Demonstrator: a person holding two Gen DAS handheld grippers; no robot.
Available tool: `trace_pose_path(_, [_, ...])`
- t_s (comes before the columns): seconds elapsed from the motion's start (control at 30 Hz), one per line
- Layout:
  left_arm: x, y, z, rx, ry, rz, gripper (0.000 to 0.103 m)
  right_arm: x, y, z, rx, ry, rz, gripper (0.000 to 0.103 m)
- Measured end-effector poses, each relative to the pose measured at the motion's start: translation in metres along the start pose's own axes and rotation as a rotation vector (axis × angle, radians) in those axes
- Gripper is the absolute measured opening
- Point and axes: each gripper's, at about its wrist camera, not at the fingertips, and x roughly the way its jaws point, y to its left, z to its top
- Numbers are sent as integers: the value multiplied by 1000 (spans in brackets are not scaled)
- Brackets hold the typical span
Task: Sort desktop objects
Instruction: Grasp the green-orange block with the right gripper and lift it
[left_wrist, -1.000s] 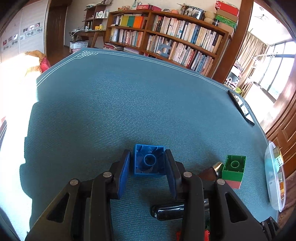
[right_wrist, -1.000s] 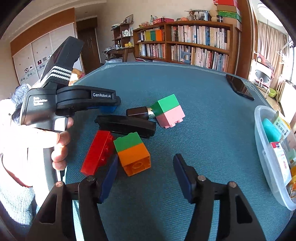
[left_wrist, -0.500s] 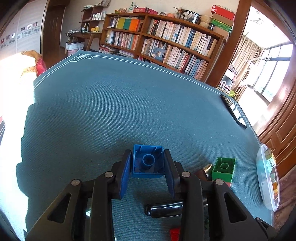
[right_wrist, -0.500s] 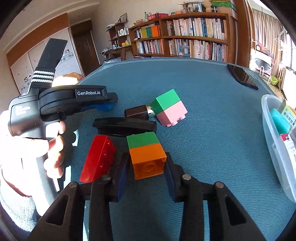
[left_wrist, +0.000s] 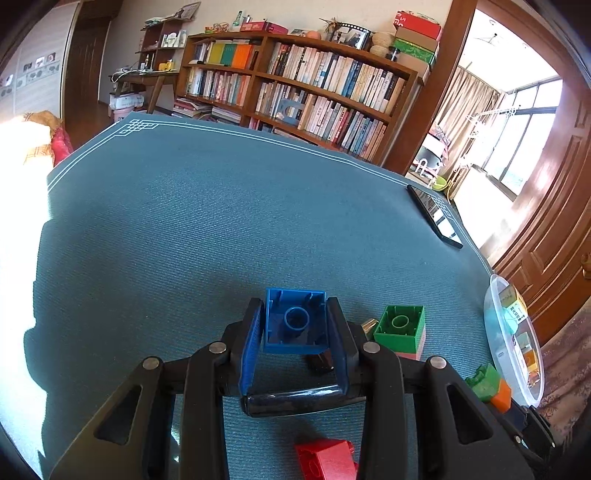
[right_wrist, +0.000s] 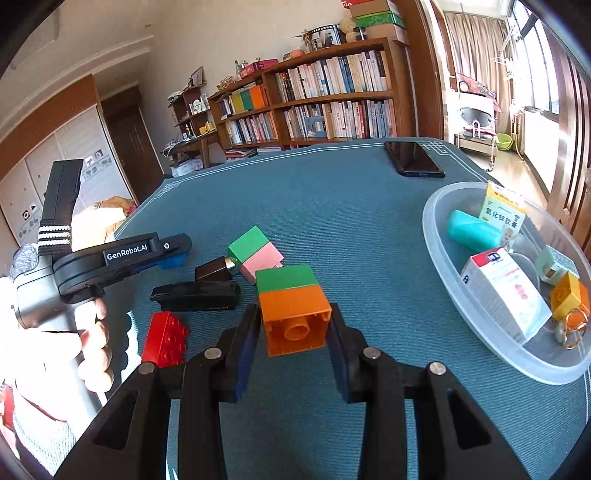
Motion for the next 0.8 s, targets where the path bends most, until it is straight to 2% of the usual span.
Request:
trace_pose_path(0.23, [-3, -18, -1, 35, 0, -50, 37, -25, -27, 6, 63, -73, -77, 37])
trace_pose_path(0.37, [-2, -21, -1, 46, 1, -47, 37, -28, -37, 6, 104, -55, -44, 38])
trace_pose_path(0.4, [-2, -21, 0, 45, 1, -45, 37, -26, -39, 5, 110, -42, -23, 41])
trace_pose_path(0.47, [-1, -20, 1, 40, 2, -41, 37, -26, -37, -2, 112, -22, 19, 68])
trace_pose_path(0.5, [-1, -20, 1, 37, 2, -40, 37, -24, -35, -5, 108, -18, 37, 71])
trace_pose_path(0.63, [-2, -21, 0, 38, 0, -42, 37, -13, -19, -12, 52, 17, 21, 71])
trace_pose_path(0.8, [-5, -23, -1, 47, -8, -55, 37, 9, -2, -19, -24, 84, 3, 57])
